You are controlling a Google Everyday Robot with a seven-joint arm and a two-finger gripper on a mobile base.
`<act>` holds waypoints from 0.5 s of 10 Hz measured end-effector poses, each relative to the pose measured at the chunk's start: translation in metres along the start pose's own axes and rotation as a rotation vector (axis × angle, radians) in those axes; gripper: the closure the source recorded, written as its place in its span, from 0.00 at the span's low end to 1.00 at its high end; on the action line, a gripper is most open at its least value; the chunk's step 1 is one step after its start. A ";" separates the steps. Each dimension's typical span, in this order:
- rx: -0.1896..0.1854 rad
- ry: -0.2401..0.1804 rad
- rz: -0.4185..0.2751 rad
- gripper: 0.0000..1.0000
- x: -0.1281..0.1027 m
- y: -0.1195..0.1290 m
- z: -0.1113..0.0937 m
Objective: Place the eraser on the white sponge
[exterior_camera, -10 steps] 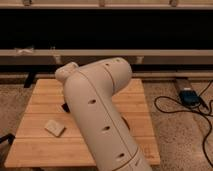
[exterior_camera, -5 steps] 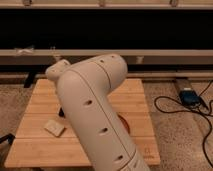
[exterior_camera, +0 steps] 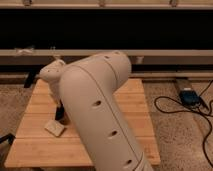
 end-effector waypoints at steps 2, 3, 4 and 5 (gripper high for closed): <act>-0.031 -0.007 -0.062 1.00 0.022 0.005 -0.024; -0.041 -0.006 -0.091 1.00 0.034 0.009 -0.031; -0.055 0.001 -0.128 1.00 0.051 0.013 -0.035; -0.065 0.010 -0.150 1.00 0.066 0.013 -0.036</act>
